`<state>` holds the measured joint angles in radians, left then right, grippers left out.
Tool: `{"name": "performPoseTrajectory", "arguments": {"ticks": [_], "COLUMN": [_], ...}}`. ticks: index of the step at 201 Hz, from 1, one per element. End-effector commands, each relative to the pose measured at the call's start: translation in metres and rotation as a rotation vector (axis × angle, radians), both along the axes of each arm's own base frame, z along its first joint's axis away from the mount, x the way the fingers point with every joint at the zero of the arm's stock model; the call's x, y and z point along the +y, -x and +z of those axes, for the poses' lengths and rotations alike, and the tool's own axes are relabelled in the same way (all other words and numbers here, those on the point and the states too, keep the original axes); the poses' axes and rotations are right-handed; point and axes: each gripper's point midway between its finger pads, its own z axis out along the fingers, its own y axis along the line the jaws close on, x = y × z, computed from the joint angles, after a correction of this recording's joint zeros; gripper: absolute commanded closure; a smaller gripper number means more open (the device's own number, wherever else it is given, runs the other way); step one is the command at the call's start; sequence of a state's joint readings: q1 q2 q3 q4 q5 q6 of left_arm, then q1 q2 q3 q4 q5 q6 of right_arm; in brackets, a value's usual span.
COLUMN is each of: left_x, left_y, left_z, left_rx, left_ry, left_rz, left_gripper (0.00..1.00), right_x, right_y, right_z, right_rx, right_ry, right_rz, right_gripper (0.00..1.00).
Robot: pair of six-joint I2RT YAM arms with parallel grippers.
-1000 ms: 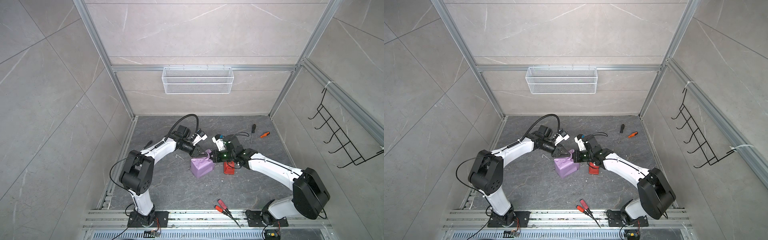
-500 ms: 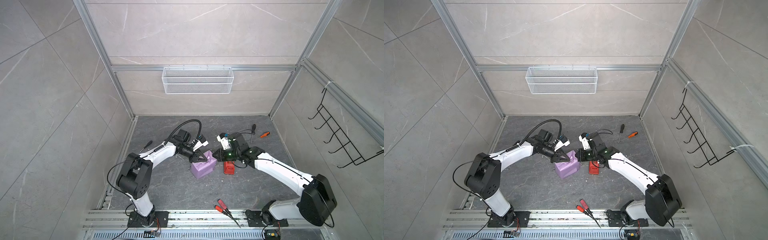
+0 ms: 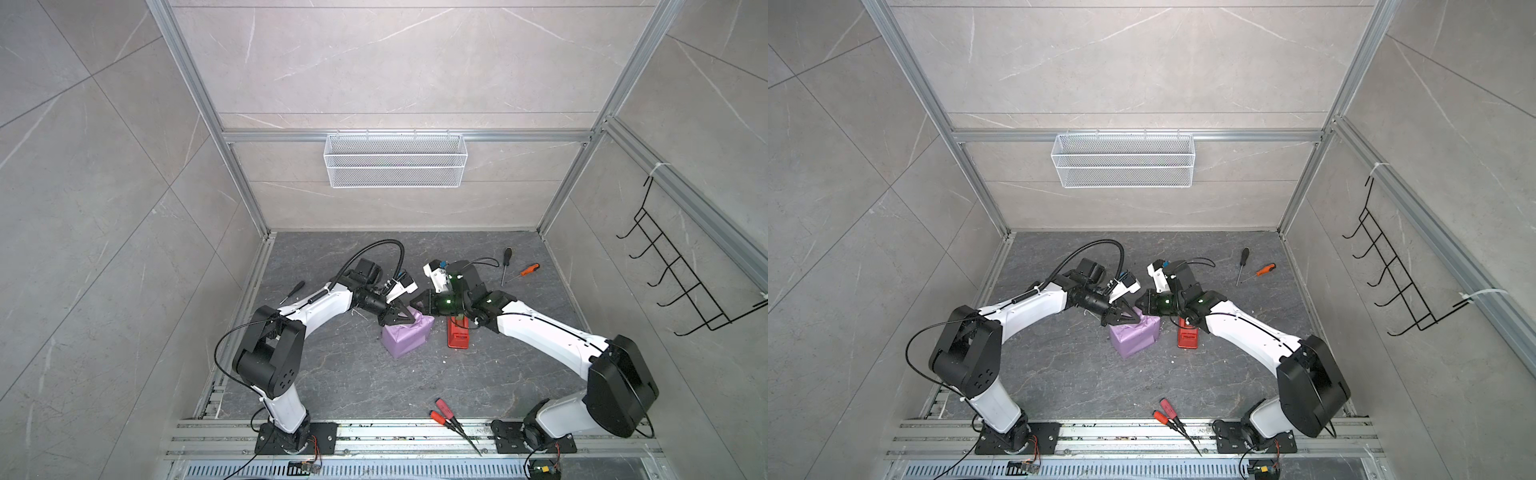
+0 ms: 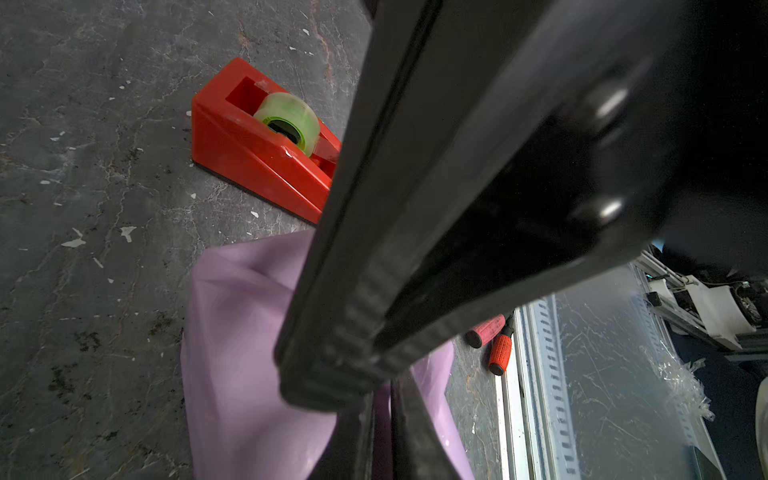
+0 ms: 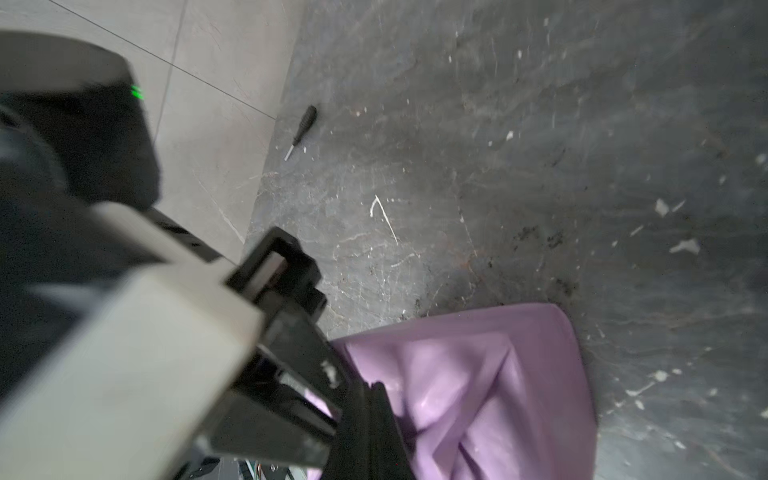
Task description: Wrap the gift box in paper
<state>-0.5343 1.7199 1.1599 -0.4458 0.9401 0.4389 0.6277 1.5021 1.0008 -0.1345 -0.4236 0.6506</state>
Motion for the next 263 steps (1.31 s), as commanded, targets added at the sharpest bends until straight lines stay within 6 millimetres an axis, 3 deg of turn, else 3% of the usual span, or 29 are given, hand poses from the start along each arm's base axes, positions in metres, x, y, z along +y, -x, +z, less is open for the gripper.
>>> {"name": "performPoseTrajectory", "arguments": {"ticks": [1,23,40,54,90,110,122,148,182,204,236,263], "left_x": [0.017,0.018,0.018,0.019,0.020,0.020,0.021,0.019,0.019,0.016,0.016,0.025], "left_y": [0.017,0.018,0.017,0.017,0.017,0.018,0.018,0.017,0.020,0.020,0.019,0.009], "left_z": [-0.048,-0.048,-0.049,-0.049,-0.049,-0.048,-0.048,-0.048,-0.045,-0.025,0.031,0.044], "left_rx": [0.088,0.084,0.085,0.083,0.078,0.076,0.072,0.071,0.070,0.074,0.050,0.158], "left_ry": [-0.192,-0.199,-0.201,-0.207,-0.204,-0.207,-0.207,-0.202,-0.188,-0.162,-0.103,-0.113], "left_rz": [0.012,0.014,0.024,0.028,0.032,0.027,0.028,0.027,0.019,0.015,-0.007,0.024], "left_gripper": [0.85,0.85,0.85,0.85,0.85,0.85,0.85,0.85,0.85,0.84,0.84,0.95], "right_x": [-0.014,-0.048,-0.064,-0.069,-0.050,-0.030,-0.016,-0.008,-0.027,-0.043,-0.053,-0.051], "right_y": [0.008,0.018,0.020,0.016,0.007,0.006,0.010,0.013,0.034,0.048,0.053,0.050], "right_z": [-0.035,-0.068,-0.070,-0.053,0.009,0.029,0.030,0.009,-0.054,-0.086,-0.096,-0.091], "right_rx": [0.082,0.163,0.181,0.170,0.104,0.106,0.108,0.140,0.247,0.302,0.316,0.304], "right_ry": [0.050,0.121,0.136,0.101,-0.033,-0.105,-0.122,-0.088,0.020,0.090,0.124,0.108], "right_rz": [-0.038,-0.111,-0.141,-0.176,-0.146,-0.132,-0.106,-0.096,-0.118,-0.135,-0.139,-0.130], "right_gripper": [1.00,1.00,1.00,1.00,1.00,1.00,1.00,1.00,1.00,1.00,1.00,1.00]}}
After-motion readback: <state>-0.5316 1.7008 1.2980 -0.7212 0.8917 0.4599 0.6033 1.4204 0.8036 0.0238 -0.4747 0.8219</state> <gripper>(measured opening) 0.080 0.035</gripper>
